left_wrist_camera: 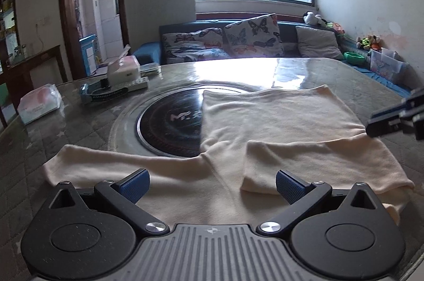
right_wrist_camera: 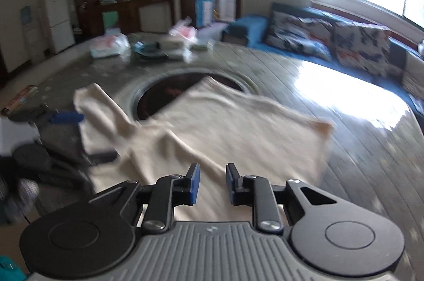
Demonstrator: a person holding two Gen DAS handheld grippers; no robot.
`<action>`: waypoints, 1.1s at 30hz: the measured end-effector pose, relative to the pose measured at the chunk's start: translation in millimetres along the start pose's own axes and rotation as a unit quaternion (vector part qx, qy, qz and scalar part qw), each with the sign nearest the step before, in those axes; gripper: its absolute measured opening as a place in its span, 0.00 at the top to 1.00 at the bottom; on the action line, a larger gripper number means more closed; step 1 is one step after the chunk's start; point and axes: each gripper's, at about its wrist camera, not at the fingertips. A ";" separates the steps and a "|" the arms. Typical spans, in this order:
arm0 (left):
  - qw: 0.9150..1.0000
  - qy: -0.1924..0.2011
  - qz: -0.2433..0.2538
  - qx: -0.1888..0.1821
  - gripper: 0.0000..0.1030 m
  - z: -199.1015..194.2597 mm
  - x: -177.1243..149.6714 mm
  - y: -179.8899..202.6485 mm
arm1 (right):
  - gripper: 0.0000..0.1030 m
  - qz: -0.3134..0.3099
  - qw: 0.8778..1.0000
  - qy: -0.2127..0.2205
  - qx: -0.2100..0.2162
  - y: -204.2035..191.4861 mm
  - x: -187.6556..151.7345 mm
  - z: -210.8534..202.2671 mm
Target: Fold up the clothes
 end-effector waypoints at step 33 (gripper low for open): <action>0.997 -0.047 0.043 -0.047 0.56 40.8 1.3 36.8 | 0.80 0.097 0.995 0.000 -0.026 73.9 -56.7 -2.2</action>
Point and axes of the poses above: each gripper's, at about its wrist camera, not at the fingertips, and z roughly the way its jaws point, y to its right, x to its top, and after that the axes turned 2 degrees about -y, right-handed
